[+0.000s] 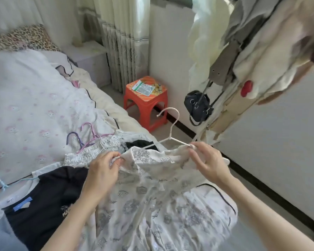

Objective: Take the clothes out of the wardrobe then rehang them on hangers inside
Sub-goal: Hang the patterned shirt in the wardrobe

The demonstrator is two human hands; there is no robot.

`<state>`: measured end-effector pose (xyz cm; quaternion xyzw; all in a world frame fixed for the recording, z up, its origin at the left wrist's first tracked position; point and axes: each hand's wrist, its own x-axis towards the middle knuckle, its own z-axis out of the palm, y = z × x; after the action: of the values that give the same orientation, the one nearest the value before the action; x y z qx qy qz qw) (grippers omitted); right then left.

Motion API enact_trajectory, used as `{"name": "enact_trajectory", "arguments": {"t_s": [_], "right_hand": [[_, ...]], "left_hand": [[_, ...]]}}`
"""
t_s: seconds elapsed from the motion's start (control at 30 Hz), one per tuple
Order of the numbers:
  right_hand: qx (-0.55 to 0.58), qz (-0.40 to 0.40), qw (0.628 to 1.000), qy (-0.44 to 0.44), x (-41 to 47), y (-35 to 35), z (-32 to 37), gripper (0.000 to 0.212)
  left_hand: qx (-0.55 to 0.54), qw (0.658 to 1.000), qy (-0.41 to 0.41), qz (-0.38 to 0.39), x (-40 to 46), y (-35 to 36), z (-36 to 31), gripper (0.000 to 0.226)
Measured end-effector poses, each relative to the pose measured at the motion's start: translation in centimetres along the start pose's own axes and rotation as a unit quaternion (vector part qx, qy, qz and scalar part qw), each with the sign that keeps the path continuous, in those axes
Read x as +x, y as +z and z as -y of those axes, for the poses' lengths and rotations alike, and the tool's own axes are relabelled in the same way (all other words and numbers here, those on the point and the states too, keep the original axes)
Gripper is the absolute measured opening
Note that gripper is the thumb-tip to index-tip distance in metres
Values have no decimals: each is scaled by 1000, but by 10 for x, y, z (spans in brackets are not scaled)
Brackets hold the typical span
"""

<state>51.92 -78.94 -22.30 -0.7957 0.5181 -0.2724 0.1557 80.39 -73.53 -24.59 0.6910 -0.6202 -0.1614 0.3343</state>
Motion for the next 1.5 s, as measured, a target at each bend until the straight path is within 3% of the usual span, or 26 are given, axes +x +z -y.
{"name": "enact_trajectory", "arguments": {"t_s": [0.23, 0.3, 0.37, 0.47, 0.6, 0.73, 0.9, 0.97, 1.03, 1.17, 1.3, 1.5], "right_hand": [[-76, -135, 984, 84, -133, -148, -28, 36], [-93, -178, 972, 118, -176, -182, -32, 43], [-91, -238, 954, 157, -222, -217, -32, 47], [-92, -326, 915, 220, -290, -261, -24, 37], [-111, -366, 877, 290, -389, -300, -11, 28], [-157, -402, 847, 311, -480, -324, 2, 49], [-254, -416, 784, 385, -570, -358, 30, 52], [-272, -430, 756, 411, -602, -364, 48, 51], [-260, -453, 729, 441, -630, -365, 68, 50], [-227, -489, 684, 491, -675, -352, 105, 31], [-249, -442, 649, 566, -711, -338, 136, 22], [-336, -457, 546, 617, -734, -315, 188, 42]], "left_hand": [[-72, 989, 117, 49, -37, 22, -153, 9], [-83, 980, 162, 75, -52, 29, -197, 5], [-102, 968, 197, 117, -72, 38, -242, 6], [-146, 942, 246, 174, -107, 51, -305, 18], [-202, 899, 303, 243, -168, 77, -370, 13], [-193, 848, 385, 307, -224, 116, -424, 40], [-207, 772, 470, 374, -296, 154, -478, 16], [-215, 744, 491, 399, -322, 161, -496, 16], [-225, 732, 506, 398, -350, 167, -515, 23], [-268, 711, 505, 409, -409, 160, -547, 15], [-309, 665, 503, 457, -448, 171, -564, 20], [-308, 597, 569, 475, -513, 180, -588, 19]]}}
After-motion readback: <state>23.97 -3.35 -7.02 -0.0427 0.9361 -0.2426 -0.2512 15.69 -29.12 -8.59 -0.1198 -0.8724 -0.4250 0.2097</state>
